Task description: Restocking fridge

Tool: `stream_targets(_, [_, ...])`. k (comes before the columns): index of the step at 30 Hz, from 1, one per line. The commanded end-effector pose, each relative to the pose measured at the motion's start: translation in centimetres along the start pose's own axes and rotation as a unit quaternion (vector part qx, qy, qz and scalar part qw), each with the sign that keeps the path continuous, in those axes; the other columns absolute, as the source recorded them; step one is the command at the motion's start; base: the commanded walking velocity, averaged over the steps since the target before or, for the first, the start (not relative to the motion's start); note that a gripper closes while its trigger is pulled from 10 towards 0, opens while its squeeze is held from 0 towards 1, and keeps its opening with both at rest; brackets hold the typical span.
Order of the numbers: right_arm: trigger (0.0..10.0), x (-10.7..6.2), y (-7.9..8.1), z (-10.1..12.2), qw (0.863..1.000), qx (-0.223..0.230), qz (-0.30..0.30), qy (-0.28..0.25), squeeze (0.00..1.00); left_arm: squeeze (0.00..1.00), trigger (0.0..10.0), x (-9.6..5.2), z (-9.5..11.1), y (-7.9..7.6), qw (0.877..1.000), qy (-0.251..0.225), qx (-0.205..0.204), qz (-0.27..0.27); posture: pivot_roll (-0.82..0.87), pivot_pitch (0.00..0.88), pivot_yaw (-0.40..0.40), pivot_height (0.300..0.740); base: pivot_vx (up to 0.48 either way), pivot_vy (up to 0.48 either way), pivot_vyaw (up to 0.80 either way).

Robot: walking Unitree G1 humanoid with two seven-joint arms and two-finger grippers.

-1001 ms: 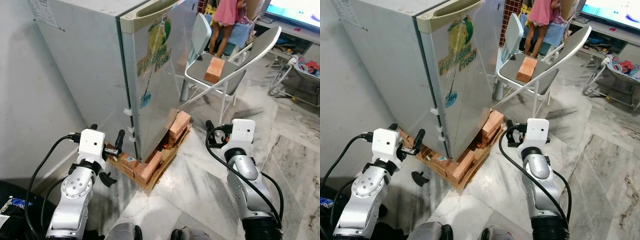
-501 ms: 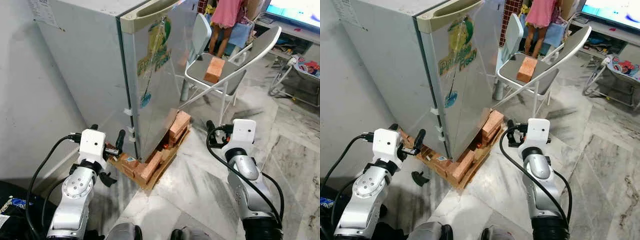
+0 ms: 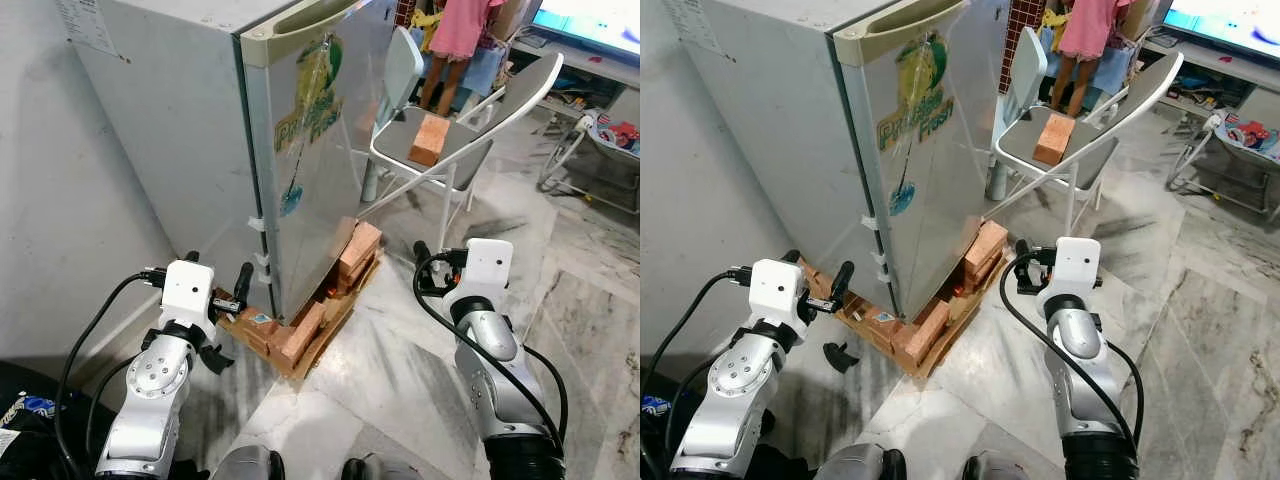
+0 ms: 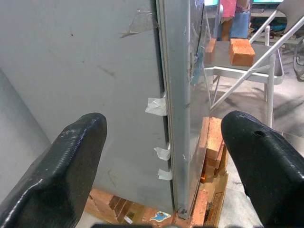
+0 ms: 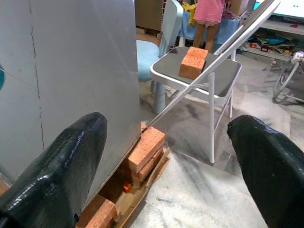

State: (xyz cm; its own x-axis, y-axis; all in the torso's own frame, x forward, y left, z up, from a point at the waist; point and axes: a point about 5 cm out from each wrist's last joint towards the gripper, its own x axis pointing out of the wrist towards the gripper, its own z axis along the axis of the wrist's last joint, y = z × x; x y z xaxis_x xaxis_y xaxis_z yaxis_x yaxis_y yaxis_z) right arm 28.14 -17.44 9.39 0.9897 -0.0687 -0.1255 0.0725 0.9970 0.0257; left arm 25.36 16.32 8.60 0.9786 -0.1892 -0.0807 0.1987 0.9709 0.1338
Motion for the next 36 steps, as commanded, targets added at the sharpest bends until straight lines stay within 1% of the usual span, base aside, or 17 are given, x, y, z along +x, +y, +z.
stream_targets(1, [10.0,0.0,-0.5,0.0,1.0,-0.001,-0.009,0.0,0.0,0.0,10.0,0.1,-0.1,-0.1,1.0,0.002,0.005,-0.004,0.08,0.042,-0.012,0.74,0.0,0.0,0.0])
stream_targets(4, [10.0,-0.2,-0.3,0.0,1.0,0.001,-0.008,0.0,0.0,0.0,10.0,0.2,-0.1,-0.1,1.0,0.0,0.006,-0.003,0.08,0.041,-0.014,0.74,0.0,0.0,0.0])
stream_targets(6, [10.0,-0.9,-0.3,-0.5,1.0,0.004,-0.007,0.01,0.0,0.0,10.0,0.2,0.1,0.1,1.0,-0.009,0.008,0.0,0.08,0.041,-0.014,0.74,0.0,0.0,0.0])
stream_targets(8, [10.0,-1.1,-0.4,-0.7,1.0,0.005,-0.008,0.015,0.0,0.0,10.0,0.2,0.2,0.2,1.0,-0.011,0.007,0.001,0.08,0.041,-0.014,0.74,0.0,0.0,0.0])
stream_targets(12, [10.0,-1.6,-0.1,-0.6,1.0,0.007,-0.002,0.016,0.0,0.0,10.0,0.4,0.2,0.3,1.0,-0.01,0.0,0.001,0.07,0.042,-0.009,0.74,0.289,0.278,-0.55])
stream_targets(15, [10.0,-1.6,-0.1,-0.6,1.0,0.007,-0.004,0.016,0.0,0.0,10.0,0.5,0.1,0.2,1.0,-0.01,-0.001,-0.004,0.07,0.042,-0.009,0.74,0.276,0.394,-0.39])
stream_targets(17, [10.0,-1.3,-0.4,-0.4,1.0,0.006,-0.009,0.013,0.0,0.0,10.0,0.6,0.2,-0.1,1.0,-0.011,0.003,-0.009,0.06,0.042,-0.007,0.74,0.0,0.412,0.0])
stream_targets(21, [10.0,-1.2,-0.4,-0.2,1.0,0.006,-0.01,0.011,0.0,0.0,10.0,0.7,0.2,0.0,1.0,-0.012,0.005,-0.007,0.07,0.041,-0.009,0.74,0.0,0.371,0.0])
stream_targets(25, [10.0,-1.1,0.2,0.4,1.0,0.014,-0.004,0.007,0.0,0.0,10.0,0.6,0.2,0.1,1.0,-0.012,0.012,-0.006,0.07,0.043,-0.011,0.74,0.0,0.0,0.0])
stream_targets(30, [10.0,-0.9,0.3,0.4,1.0,0.016,-0.005,0.006,0.0,0.0,10.0,0.5,0.2,-0.1,1.0,-0.014,0.013,-0.01,0.07,0.043,-0.011,0.74,0.0,0.0,0.0])
stream_targets(33, [10.0,-0.9,0.2,0.4,1.0,0.016,-0.006,0.006,0.0,0.0,10.0,0.5,0.3,-0.3,1.0,-0.018,0.011,-0.018,0.07,0.045,-0.012,0.74,0.0,0.0,-0.54])
stream_targets(36, [10.0,-1.0,0.2,0.4,1.0,0.015,-0.007,0.007,0.0,0.0,10.0,0.5,0.4,-0.5,0.999,-0.023,0.0,-0.031,0.07,0.046,-0.014,0.74,0.0,0.0,-0.8])
